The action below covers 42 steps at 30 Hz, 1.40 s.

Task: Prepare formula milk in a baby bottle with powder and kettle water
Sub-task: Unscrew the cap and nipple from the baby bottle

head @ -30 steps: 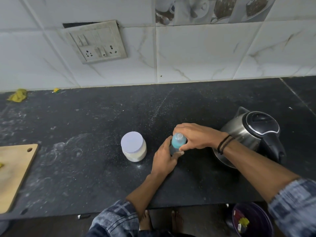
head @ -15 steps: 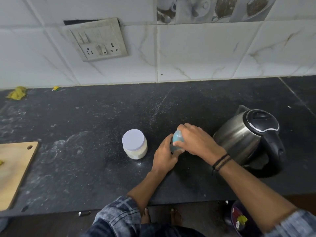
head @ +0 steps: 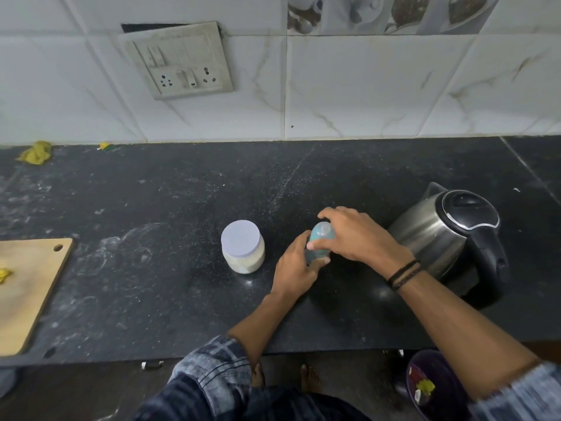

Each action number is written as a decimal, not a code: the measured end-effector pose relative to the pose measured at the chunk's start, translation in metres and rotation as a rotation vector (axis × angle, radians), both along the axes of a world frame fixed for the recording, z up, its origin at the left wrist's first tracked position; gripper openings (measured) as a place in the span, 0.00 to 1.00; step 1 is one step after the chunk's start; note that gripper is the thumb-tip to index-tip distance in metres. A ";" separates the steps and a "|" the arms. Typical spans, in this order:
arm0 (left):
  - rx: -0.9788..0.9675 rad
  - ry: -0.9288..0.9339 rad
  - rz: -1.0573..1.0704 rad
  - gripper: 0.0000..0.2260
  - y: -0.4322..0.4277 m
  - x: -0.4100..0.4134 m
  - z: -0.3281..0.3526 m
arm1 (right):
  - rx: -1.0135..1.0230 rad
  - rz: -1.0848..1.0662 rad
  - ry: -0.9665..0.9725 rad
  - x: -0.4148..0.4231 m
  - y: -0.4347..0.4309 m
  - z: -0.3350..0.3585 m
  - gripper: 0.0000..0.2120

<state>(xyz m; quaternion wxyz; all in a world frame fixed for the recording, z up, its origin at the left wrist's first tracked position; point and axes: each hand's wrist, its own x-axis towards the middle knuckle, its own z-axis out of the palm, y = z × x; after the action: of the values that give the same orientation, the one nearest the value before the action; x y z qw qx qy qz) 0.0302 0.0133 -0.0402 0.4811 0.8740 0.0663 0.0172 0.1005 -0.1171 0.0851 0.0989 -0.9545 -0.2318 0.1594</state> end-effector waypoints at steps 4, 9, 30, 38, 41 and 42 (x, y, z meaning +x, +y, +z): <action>0.006 -0.005 -0.005 0.29 0.000 0.000 0.000 | 0.035 0.017 -0.060 -0.010 0.006 -0.004 0.19; -0.003 0.000 0.005 0.29 0.000 0.000 -0.002 | 0.084 0.149 0.106 0.001 -0.007 0.007 0.22; 0.016 0.007 0.008 0.29 -0.001 -0.001 0.001 | 0.106 0.021 0.051 -0.003 0.001 -0.011 0.25; 0.025 -0.018 -0.008 0.30 -0.001 -0.001 -0.002 | 0.106 0.028 0.071 -0.008 0.004 -0.012 0.27; 0.008 -0.024 -0.012 0.30 -0.001 -0.001 -0.002 | 0.099 -0.031 0.050 -0.010 0.005 -0.010 0.36; 0.012 -0.023 -0.009 0.30 0.000 -0.001 -0.002 | 0.092 -0.066 0.012 -0.012 0.006 -0.010 0.34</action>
<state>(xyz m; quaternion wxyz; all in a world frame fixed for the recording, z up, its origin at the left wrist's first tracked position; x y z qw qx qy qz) 0.0296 0.0130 -0.0425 0.4768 0.8768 0.0567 0.0254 0.0889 -0.1110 0.0753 0.1492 -0.9552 -0.2067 0.1507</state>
